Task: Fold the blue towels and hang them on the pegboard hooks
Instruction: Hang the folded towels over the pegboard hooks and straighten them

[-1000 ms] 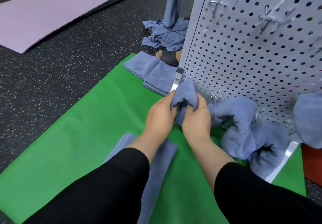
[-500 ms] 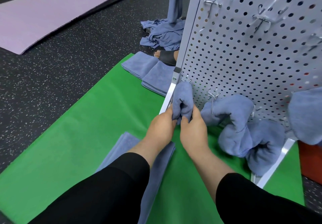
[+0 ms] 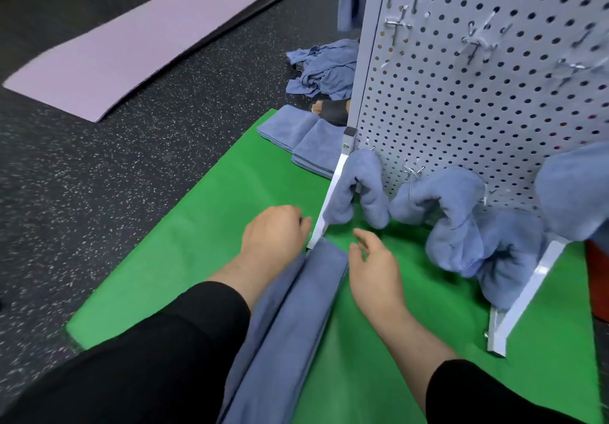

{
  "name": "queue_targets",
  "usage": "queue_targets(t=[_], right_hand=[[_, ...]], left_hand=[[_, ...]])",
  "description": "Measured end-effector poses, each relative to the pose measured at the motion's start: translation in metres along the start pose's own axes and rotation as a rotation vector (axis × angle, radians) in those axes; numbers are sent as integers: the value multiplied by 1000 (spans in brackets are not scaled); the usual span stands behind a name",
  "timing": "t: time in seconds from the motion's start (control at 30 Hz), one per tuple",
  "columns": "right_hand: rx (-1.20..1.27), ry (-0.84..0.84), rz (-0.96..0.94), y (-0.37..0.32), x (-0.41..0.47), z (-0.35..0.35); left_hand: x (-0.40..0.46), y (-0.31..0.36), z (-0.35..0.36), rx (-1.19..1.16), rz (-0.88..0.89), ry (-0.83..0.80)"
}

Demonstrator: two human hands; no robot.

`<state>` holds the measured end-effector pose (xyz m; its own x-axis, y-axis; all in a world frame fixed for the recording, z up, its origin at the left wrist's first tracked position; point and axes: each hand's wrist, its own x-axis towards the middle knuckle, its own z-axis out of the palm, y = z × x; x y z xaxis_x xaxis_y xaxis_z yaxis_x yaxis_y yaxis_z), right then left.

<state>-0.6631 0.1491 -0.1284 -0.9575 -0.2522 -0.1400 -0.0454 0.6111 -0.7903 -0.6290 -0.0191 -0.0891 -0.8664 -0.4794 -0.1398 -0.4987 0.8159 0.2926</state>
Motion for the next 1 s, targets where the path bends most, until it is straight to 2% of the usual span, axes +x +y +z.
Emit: queue_targets(t=[0.13, 0.3, 0.43, 0.5, 0.6, 0.77, 1.0], right_hand=[[-86, -114, -127, -10, -25, -5], [-251, -294, -323, -7, -62, -1], [-316, -392, -463, -4, -92, 4], [-353, -455, -539, -4, -100, 12], [-478, -585, -625, -6, -110, 30], [-715, -723, -609, -9, -118, 56], [-679, -704, -576, -10, -114, 60]], left_hand=[[-44, -29, -14, 6, -98, 10], [-107, -37, -9, 34, -132, -43], [-144, -55, 0, -62, -202, 83], [-160, -70, 5, -31, -258, 123], [-174, -89, 15, 15, -335, 13], [-174, -101, 29, -145, -347, -39], [-160, -101, 31, -144, -352, -42]])
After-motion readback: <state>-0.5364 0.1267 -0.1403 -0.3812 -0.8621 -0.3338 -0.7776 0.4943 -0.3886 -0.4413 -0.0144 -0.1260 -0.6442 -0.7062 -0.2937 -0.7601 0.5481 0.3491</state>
